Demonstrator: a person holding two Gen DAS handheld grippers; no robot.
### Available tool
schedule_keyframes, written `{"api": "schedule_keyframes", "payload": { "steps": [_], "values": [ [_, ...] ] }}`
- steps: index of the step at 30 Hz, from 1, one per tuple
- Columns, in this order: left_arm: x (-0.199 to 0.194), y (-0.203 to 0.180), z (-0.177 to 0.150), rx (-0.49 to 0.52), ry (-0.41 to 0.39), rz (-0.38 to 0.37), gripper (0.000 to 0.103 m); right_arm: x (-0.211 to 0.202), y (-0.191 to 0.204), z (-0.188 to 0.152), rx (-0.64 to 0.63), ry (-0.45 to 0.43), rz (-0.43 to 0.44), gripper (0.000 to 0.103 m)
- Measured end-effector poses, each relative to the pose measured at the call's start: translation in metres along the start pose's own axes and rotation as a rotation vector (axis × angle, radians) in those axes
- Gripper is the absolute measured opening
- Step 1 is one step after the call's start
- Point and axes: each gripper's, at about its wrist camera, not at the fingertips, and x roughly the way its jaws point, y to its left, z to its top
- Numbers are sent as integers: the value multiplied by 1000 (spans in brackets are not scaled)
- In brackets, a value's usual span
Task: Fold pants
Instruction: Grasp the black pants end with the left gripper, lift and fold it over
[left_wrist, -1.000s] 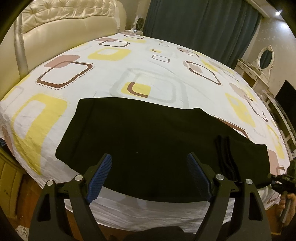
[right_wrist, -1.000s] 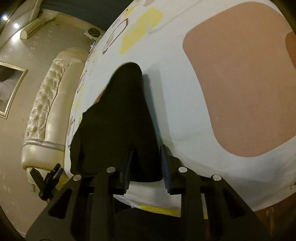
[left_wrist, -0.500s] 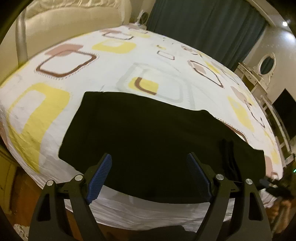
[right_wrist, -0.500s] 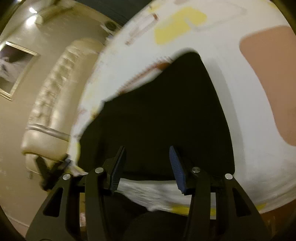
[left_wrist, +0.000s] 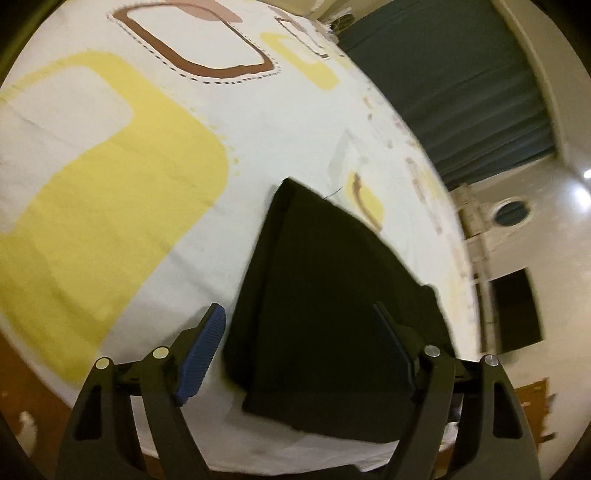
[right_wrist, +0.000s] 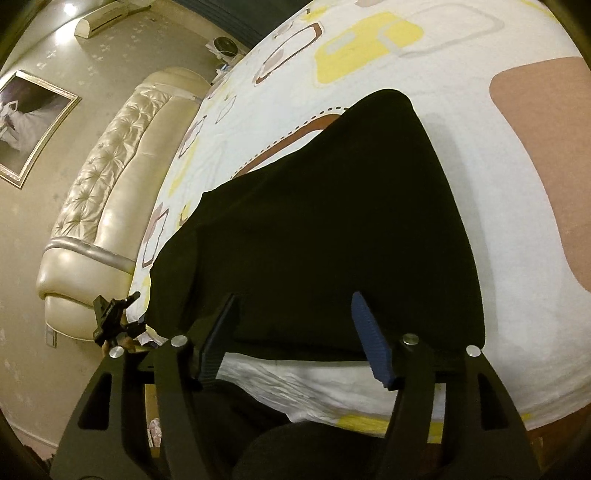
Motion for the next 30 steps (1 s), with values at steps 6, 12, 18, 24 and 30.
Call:
{"api": "schedule_keyframes", "payload": {
  "steps": [6,12,18,24,30],
  "values": [
    [28,-10,3,37,95,-70,55,1,1,-1,10,-14,12,72],
    [36,-14,-3,30,133,-68,17,2,9,-4,-31,-31,14,82],
    [11,-65,-5,144,69,16,15,-4,8,-4,-7,-60,56,85],
    [-5,-124,-13,255,28,96,15,-4,7,-3,15,-72,88,96],
    [-9,-188,-32,399,-15,173,15,-1,13,-6,-16,-76,77,99]
  ]
}}
